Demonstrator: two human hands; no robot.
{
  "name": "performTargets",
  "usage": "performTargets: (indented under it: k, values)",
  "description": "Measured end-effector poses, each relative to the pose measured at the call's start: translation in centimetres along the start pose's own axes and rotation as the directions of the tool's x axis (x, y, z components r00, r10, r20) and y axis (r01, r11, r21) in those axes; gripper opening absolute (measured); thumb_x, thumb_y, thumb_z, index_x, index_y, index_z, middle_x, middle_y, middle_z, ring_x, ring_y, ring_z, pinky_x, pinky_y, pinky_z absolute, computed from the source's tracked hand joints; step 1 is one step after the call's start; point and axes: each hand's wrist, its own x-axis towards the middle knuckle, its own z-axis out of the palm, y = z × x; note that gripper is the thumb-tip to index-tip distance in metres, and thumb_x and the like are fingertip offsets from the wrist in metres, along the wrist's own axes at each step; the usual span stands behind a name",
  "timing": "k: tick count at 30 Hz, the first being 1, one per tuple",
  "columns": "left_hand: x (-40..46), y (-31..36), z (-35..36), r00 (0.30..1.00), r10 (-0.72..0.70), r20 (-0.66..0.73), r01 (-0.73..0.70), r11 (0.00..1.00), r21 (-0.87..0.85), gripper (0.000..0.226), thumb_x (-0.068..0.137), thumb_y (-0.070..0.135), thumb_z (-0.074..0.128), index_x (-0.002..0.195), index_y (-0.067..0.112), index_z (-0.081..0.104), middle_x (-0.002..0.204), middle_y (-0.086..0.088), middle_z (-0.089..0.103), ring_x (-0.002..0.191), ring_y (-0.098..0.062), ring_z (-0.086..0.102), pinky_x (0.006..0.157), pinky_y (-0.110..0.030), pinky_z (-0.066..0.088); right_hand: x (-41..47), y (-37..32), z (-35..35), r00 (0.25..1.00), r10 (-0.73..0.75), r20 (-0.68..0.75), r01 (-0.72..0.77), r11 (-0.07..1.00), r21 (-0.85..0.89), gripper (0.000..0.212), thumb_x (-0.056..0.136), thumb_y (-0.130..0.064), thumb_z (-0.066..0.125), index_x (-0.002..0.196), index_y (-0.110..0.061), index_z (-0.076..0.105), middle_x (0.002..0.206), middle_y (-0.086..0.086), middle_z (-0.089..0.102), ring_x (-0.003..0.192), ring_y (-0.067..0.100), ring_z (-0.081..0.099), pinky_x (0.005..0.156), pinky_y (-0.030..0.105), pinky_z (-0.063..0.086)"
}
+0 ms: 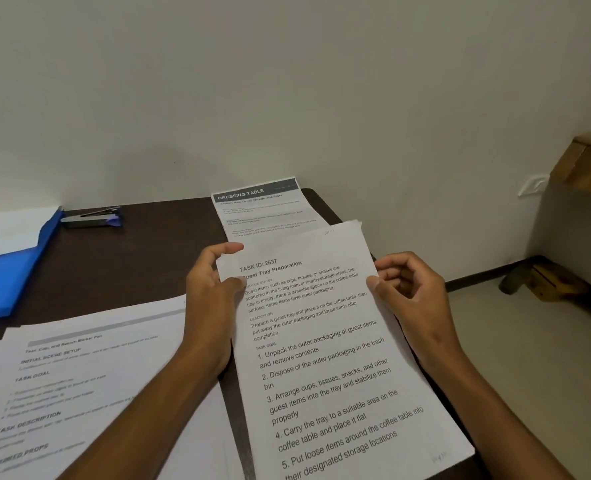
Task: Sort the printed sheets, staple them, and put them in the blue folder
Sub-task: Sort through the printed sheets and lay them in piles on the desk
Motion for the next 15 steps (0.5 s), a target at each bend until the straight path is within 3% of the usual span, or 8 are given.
performTargets:
  k: [10,15]
  values:
    - [-0.06,0.02,-0.02,1.000,0.011,0.002,-0.011,1.000,0.018,0.041,0.099,-0.015,0.052,0.127,0.015,0.059,0.119,-0.006,0.078,0.104,-0.026,0.078,0.074,-0.040,0.067,-0.24,-0.13,-0.05,0.999,-0.028,-0.021,0.027,0.998,-0.055,0.015,0.089,-0.007,0.080,0.088,-0.016,0.069,0.082,0.000,0.069,0.075,0.013,0.061,0.071,0.024,0.054]
    - [-0.02,-0.10,-0.03,1.000,0.022,-0.006,-0.022,0.999,0.039,0.041,0.101,-0.013,0.053,0.125,0.019,0.061,0.117,-0.002,0.078,0.104,-0.023,0.078,0.072,-0.037,0.066,-0.66,-0.61,0.05,0.998,-0.065,-0.004,0.064,0.997,-0.053,0.009,0.093,-0.006,0.077,0.090,-0.012,0.071,0.096,-0.002,0.078,0.089,0.015,0.075,0.075,0.024,0.057]
